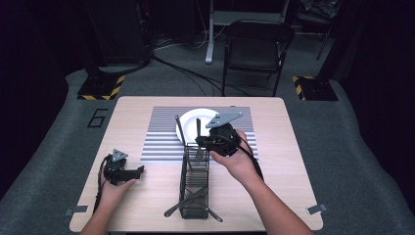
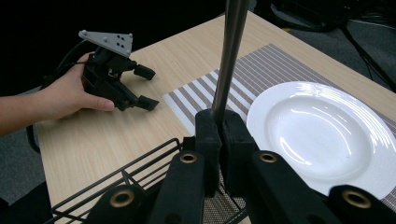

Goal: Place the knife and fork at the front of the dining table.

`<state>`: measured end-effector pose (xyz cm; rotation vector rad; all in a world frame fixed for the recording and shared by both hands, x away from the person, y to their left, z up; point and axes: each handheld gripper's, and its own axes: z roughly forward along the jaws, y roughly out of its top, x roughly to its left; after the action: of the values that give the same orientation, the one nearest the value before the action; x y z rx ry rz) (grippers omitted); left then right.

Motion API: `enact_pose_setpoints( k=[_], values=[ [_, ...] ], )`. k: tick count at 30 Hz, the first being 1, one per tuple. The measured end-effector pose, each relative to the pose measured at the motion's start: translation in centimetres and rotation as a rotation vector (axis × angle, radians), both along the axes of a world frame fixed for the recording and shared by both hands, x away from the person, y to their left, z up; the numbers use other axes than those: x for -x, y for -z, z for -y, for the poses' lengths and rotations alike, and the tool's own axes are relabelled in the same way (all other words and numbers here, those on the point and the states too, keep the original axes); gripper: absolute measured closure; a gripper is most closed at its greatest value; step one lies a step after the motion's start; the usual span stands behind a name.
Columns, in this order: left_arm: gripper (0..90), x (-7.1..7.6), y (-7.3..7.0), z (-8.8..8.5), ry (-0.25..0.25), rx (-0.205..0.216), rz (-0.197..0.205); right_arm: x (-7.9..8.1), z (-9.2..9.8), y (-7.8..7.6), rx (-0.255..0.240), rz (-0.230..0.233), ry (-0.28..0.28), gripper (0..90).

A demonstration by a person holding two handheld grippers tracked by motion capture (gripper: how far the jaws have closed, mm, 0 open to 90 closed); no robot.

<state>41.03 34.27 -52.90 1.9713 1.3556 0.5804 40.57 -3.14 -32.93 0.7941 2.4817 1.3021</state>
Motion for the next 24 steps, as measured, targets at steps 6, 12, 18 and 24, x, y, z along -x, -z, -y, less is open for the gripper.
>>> enact_pose_setpoints(
  k=[6, 12, 18, 24],
  values=[
    [10.8, 0.0, 0.0, 0.0, 0.000, 0.001, 0.000, -0.1, 0.2, -0.8, -0.001, 0.006, -0.005, 87.0],
    [10.8, 0.0, 0.0, 0.0, 0.000, 0.000, 0.000, -0.2, 0.7, -1.3, -0.004, 0.001, -0.005, 87.0],
    [10.8, 0.0, 0.0, 0.0, 0.000, 0.000, 0.000, -0.5, 1.6, -1.7, -0.010, -0.002, 0.007, 87.1],
    [10.8, 0.0, 0.0, 0.0, 0.000, 0.000, 0.000, -0.5, 2.9, -2.2, -0.007, 0.000, 0.032, 87.0]
  ],
)
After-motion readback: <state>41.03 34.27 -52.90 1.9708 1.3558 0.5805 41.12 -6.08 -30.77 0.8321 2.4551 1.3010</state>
